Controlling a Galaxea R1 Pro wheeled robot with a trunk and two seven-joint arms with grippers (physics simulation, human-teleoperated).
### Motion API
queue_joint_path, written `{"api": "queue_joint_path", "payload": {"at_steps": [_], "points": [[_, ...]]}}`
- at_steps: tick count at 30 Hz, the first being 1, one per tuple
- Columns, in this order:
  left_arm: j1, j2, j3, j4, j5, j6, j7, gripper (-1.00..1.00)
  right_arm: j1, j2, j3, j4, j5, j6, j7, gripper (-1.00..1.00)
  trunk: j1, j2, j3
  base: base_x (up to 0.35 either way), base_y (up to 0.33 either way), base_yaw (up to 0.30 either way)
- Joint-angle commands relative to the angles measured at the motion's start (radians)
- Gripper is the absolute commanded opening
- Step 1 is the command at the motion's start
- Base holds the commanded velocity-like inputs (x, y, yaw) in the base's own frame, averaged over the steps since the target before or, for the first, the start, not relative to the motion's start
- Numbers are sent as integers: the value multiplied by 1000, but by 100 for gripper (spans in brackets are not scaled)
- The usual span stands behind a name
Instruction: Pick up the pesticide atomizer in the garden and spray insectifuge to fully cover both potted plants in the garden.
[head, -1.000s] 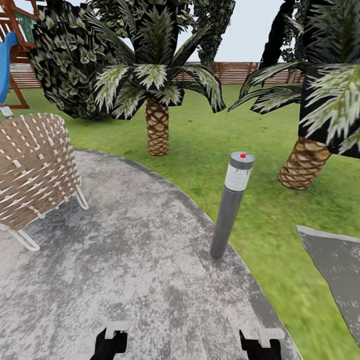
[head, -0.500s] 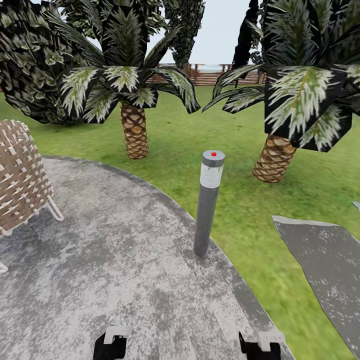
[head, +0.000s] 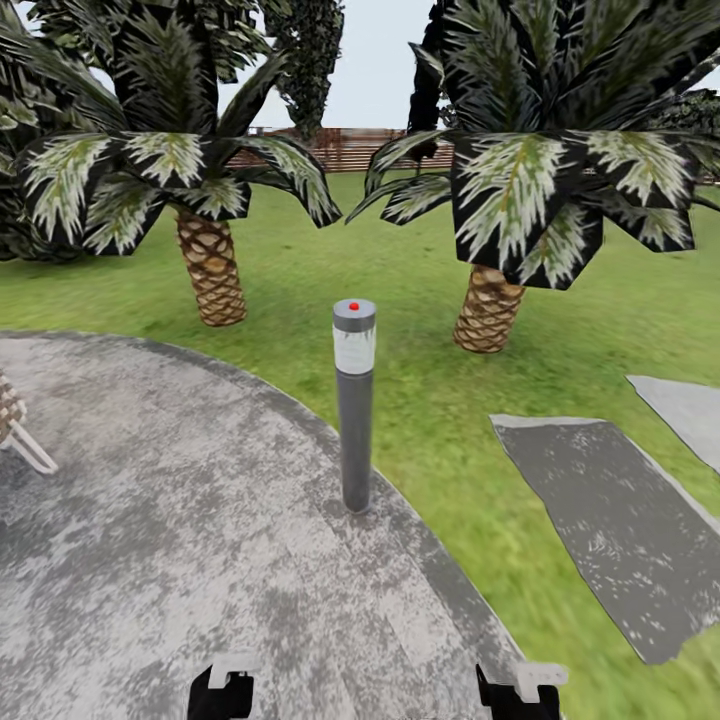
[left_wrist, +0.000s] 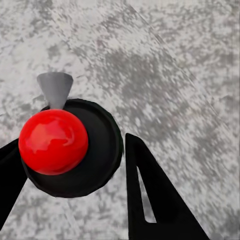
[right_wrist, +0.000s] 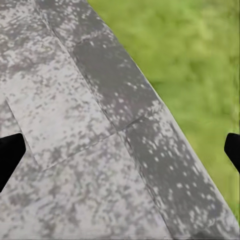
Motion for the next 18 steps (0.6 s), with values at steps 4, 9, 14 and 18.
{"api": "queue_joint_path", "payload": {"at_steps": [4, 9, 14, 18], "points": [[0, 1, -8, 1, 5, -4, 7, -100, 0, 0, -1, -3, -2, -3, -5, 100, 0, 0, -1, 0, -266, -297], [0, 2, -8, 1, 5, -4, 7, -100, 0, 0, -7, -6, -3, -3, -7, 100, 0, 0, -1, 0, -271, -297], [2, 2, -8, 1, 5, -4, 7, -100, 0, 0, -7, -8, -4, -3, -7, 100, 0, 0, -1, 0, -271, -297], [2, 2, -8, 1, 4, -4, 7, -100, 0, 0, -8, -8, -4, -3, -7, 100, 0, 0, -1, 0, -271, -297]]}}
